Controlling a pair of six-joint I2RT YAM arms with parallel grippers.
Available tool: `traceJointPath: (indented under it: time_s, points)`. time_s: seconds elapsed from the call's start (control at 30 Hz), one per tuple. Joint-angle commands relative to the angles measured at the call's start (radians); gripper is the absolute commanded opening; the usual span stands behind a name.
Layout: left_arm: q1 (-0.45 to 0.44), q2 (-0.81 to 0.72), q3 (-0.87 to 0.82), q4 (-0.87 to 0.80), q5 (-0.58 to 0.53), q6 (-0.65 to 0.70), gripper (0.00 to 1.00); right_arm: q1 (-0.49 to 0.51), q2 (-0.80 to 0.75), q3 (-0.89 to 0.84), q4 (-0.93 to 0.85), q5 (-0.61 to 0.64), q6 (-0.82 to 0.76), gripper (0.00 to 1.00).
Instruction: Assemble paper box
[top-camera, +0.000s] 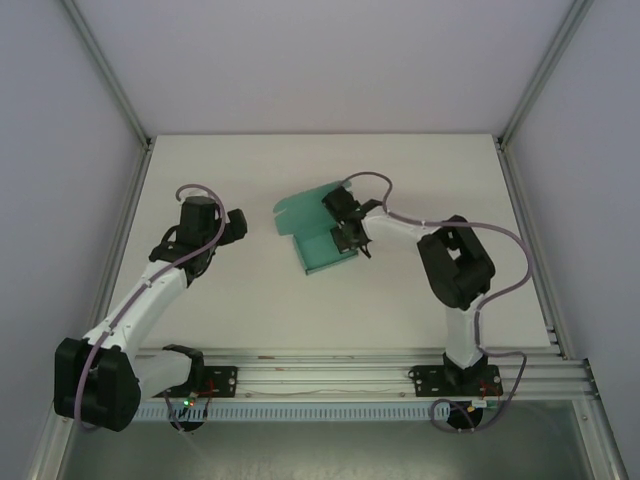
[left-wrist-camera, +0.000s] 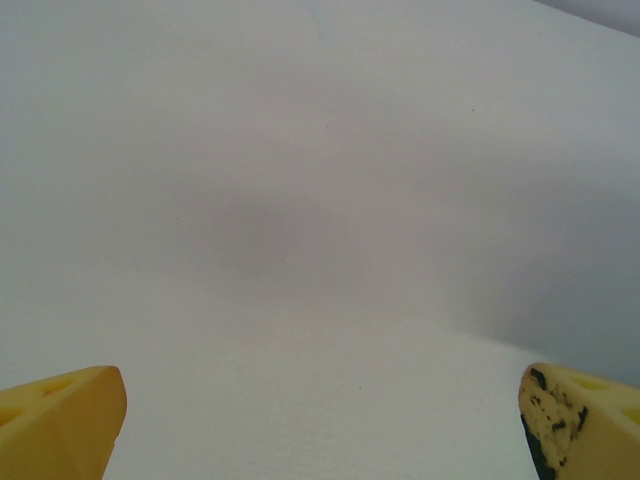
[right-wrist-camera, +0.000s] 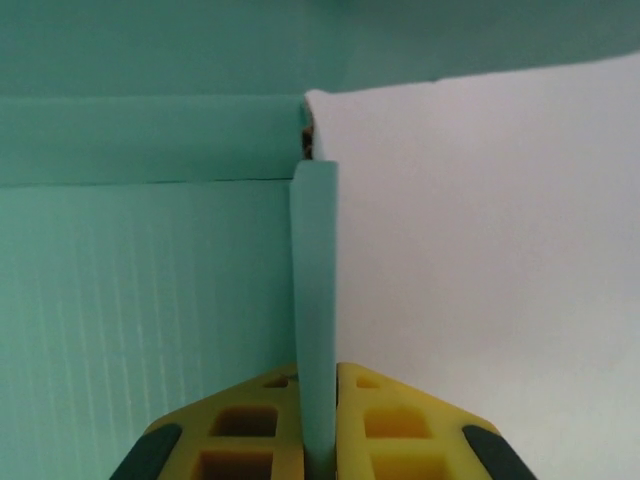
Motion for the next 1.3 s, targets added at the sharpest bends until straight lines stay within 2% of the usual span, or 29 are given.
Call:
traceJointPath:
  time_s: [0.0, 0.07, 0.17, 0.27, 0.5, 0.6, 0.67, 0.77, 0.83, 0.93, 1.0, 1.07, 1.13, 1.27]
  points:
    - [0.007, 0.003, -0.006, 0.039, 0.016, -0.003, 1.00, 0.036, -0.028, -0.030, -0.026, 0.065, 0.300, 0.12]
    - [0.007, 0.018, 0.003, 0.047, 0.040, 0.006, 1.00, 0.049, -0.023, -0.020, -0.069, 0.067, 0.337, 0.17]
    - [0.009, 0.040, 0.008, 0.062, 0.093, 0.023, 1.00, 0.071, -0.016, -0.010, -0.103, 0.082, 0.368, 0.18]
    - [0.007, 0.059, -0.001, 0.115, 0.188, 0.062, 1.00, 0.084, -0.034, -0.015, -0.091, 0.119, 0.376, 0.31]
    - [0.007, 0.115, 0.048, 0.201, 0.459, 0.222, 1.00, 0.083, -0.178, -0.018, -0.041, 0.215, 0.287, 0.67]
    - [0.009, 0.169, 0.107, 0.199, 0.540, 0.298, 1.00, 0.075, -0.287, -0.078, 0.064, 0.258, 0.207, 0.86]
    - [0.007, 0.216, 0.168, 0.159, 0.595, 0.354, 1.00, 0.057, -0.361, -0.138, 0.171, 0.235, 0.102, 1.00]
    - [0.008, 0.285, 0.257, 0.106, 0.659, 0.456, 1.00, -0.002, -0.447, -0.211, 0.313, 0.124, -0.105, 1.00]
    - [0.007, 0.334, 0.310, 0.051, 0.729, 0.576, 1.00, -0.066, -0.470, -0.212, 0.341, -0.054, -0.248, 1.00]
    - [0.006, 0.417, 0.411, -0.075, 0.815, 0.733, 1.00, -0.153, -0.430, -0.151, 0.293, -0.325, -0.422, 1.00]
    - [0.006, 0.471, 0.481, -0.161, 0.847, 0.802, 1.00, -0.187, -0.376, -0.081, 0.222, -0.452, -0.521, 1.00]
    - [0.006, 0.521, 0.538, -0.224, 0.862, 0.862, 1.00, -0.194, -0.317, -0.005, 0.123, -0.491, -0.627, 0.97]
    - [0.006, 0.569, 0.596, -0.283, 0.870, 0.911, 0.99, -0.195, -0.253, 0.071, 0.044, -0.463, -0.690, 0.89]
    - [0.000, 0.668, 0.715, -0.416, 0.860, 1.008, 0.84, -0.208, -0.161, 0.176, -0.035, -0.461, -0.697, 0.78]
